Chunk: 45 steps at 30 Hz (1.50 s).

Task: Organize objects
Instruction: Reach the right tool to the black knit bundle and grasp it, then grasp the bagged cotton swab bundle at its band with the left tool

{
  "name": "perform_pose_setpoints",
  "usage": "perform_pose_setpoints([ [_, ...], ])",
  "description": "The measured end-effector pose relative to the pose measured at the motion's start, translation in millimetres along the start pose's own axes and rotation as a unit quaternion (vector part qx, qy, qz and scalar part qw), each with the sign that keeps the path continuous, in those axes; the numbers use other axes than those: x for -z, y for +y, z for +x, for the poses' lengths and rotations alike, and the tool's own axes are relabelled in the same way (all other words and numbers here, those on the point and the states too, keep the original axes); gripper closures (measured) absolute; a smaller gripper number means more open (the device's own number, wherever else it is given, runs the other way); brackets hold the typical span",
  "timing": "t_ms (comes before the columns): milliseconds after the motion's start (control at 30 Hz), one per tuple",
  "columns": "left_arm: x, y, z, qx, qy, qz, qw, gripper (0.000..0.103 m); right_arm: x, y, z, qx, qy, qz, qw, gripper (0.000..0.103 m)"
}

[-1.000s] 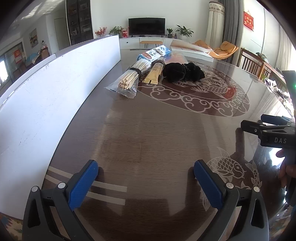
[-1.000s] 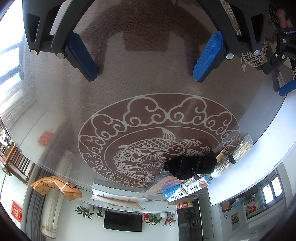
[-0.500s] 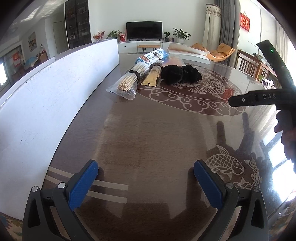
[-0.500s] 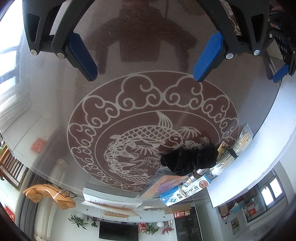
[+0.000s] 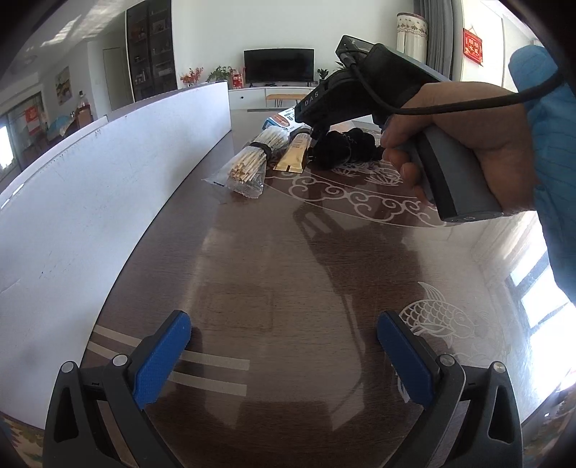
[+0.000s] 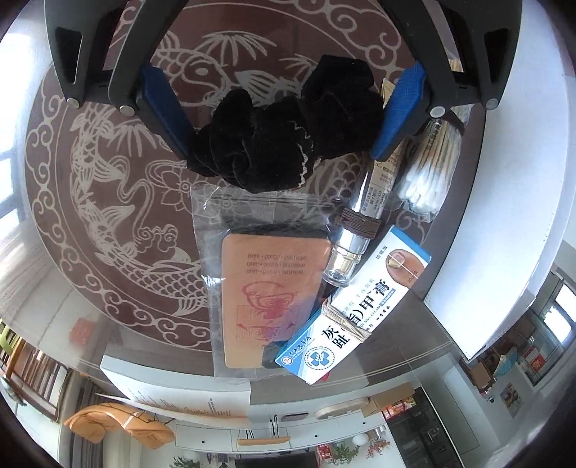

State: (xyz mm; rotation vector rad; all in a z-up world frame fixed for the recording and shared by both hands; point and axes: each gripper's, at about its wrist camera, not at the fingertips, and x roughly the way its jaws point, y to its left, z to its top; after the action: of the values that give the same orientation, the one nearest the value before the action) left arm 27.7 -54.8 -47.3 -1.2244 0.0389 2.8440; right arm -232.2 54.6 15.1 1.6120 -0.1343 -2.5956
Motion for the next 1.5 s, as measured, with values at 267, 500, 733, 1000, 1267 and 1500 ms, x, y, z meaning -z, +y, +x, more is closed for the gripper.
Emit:
perform_pose_setpoints([
  [267, -1, 1, 3, 0.002, -0.002, 0.0, 1.0, 0.0, 43, -9, -25, -0.037, -0.045, -0.091, 0.994, 0.051],
  [500, -1, 0, 4, 0.001, -0.003, 0.0, 1.0, 0.0, 107, -60, -65, -0.05, -0.071, -0.179, 0.98, 0.051],
  [733, 0, 0, 4, 0.001, -0.003, 0.0, 1.0, 0.0, 135, -122, -95, -0.039, -0.076, -0.153, 0.985, 0.033],
  [1000, -1, 0, 4, 0.001, -0.005, 0.0, 1.0, 0.0, 148, -134, -103, -0.032, -0.076, -0.127, 0.988, 0.01],
  [1267, -52, 6, 4, -0.007, -0.011, 0.003, 0.9999, 0.0, 164, -136, -95, -0.047, -0.083, -0.125, 0.987, 0.01],
  [1500, -161, 33, 76, 0.016, 0.019, -0.036, 0.999, 0.012, 165, -131, -92, -0.042, -0.081, -0.131, 0.987, 0.006],
])
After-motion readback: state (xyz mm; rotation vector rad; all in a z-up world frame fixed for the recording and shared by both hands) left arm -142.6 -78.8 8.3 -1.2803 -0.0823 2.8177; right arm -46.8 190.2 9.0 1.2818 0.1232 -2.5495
